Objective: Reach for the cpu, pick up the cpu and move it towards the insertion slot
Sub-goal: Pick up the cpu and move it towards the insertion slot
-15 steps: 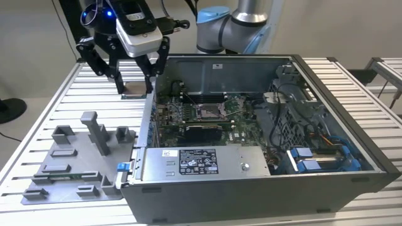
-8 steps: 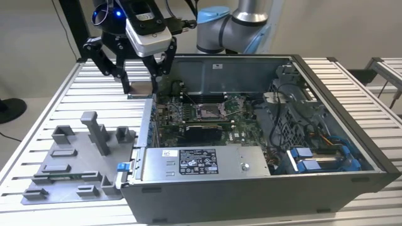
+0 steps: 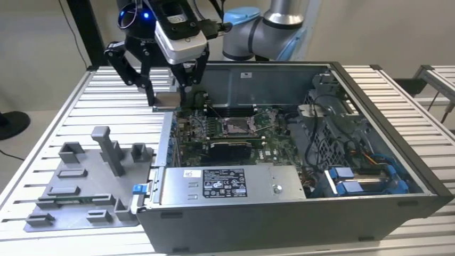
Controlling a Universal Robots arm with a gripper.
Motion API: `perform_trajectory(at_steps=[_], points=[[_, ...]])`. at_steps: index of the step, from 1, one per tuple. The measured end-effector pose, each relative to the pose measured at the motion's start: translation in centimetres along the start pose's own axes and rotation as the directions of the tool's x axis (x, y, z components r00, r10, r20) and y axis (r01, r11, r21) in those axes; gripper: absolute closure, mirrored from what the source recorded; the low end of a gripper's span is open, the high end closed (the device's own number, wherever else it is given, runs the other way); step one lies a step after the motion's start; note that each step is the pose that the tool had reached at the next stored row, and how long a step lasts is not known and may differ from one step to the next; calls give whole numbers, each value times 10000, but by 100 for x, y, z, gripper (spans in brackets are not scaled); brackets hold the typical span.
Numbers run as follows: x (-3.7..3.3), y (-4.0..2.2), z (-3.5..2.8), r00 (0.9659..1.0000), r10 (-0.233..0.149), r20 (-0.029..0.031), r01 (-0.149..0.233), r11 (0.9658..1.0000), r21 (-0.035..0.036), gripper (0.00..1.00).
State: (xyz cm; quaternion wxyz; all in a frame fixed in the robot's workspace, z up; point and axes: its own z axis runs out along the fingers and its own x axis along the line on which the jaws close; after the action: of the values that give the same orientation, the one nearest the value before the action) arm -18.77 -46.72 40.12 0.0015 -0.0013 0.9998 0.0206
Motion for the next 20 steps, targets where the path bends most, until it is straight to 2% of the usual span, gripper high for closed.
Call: perform_trajectory(at_steps=[20], points=[[-317, -1, 1, 10000, 0, 0, 0, 10000, 0, 100]])
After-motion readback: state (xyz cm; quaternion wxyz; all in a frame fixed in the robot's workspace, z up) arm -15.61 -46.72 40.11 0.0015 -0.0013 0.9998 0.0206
